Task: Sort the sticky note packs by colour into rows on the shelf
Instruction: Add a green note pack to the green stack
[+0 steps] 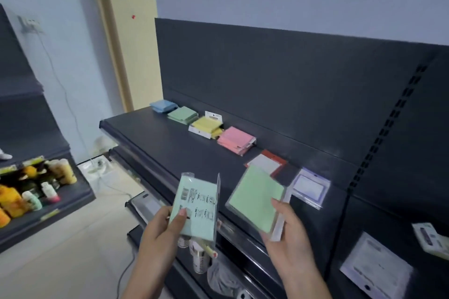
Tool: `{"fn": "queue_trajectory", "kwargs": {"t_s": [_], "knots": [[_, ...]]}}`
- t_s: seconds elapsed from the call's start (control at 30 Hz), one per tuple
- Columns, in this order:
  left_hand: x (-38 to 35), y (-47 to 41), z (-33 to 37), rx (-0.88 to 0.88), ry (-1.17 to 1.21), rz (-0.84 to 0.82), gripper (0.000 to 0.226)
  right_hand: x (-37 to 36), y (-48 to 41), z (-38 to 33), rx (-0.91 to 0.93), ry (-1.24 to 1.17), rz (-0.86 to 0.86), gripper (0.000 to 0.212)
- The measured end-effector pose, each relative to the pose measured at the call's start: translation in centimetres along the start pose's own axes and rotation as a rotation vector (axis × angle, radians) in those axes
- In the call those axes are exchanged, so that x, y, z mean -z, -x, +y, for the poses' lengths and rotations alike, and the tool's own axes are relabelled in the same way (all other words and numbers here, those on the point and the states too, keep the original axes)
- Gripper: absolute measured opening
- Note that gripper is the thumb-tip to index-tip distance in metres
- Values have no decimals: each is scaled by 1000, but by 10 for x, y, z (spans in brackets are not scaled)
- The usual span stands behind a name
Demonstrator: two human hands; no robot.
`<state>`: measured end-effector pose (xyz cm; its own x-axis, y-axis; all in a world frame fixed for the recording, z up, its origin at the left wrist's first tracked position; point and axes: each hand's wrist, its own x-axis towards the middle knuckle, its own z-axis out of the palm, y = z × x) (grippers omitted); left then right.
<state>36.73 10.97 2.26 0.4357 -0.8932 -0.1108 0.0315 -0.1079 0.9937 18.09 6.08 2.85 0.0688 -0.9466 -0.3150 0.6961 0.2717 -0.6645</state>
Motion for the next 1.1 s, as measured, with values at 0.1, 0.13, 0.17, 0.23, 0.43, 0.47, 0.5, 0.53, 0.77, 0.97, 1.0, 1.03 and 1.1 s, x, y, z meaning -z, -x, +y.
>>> {"fn": "queue_trajectory", "kwargs": {"t_s": [0.1, 0.13, 0.17, 0.23, 0.43, 0.47, 0.5, 0.53, 0.77, 0.97, 1.0, 1.03, 1.1], "knots": [[7, -32, 2, 24, 10, 41, 17, -26, -32, 12, -132, 16, -17, 24], [9, -43, 3, 26, 20, 55, 16, -34, -44, 15, -144, 25, -20, 25], [12, -55, 6, 20, 26, 70, 16, -42, -57, 17, -139, 46, -16, 25], [16, -79, 14, -1, 17, 100, 18, -59, -82, 18, -125, 84, -24, 21], [26, -150, 31, 5, 0, 165, 20, -115, -145, 28, -133, 141, -148, 20], [30, -159, 31, 14, -4, 172, 21, -124, -153, 32, -139, 151, -171, 21], [35, -167, 31, 26, -7, 182, 21, -133, -160, 37, -148, 166, -190, 22], [41, -176, 29, 35, -8, 191, 21, -141, -168, 44, -157, 186, -203, 22], [94, -250, 26, 81, 24, 204, 19, -200, -216, 103, -126, 294, -197, 21], [139, -329, 30, 132, 49, 75, 21, -258, -256, 155, 82, 423, -10, 36], [146, -342, 31, 141, 35, 45, 21, -268, -262, 161, 94, 437, 5, 38], [151, -354, 32, 149, 20, 14, 21, -277, -267, 166, 92, 443, 18, 39], [160, -378, 34, 156, -5, -52, 22, -289, -276, 172, 66, 432, 28, 39]]}}
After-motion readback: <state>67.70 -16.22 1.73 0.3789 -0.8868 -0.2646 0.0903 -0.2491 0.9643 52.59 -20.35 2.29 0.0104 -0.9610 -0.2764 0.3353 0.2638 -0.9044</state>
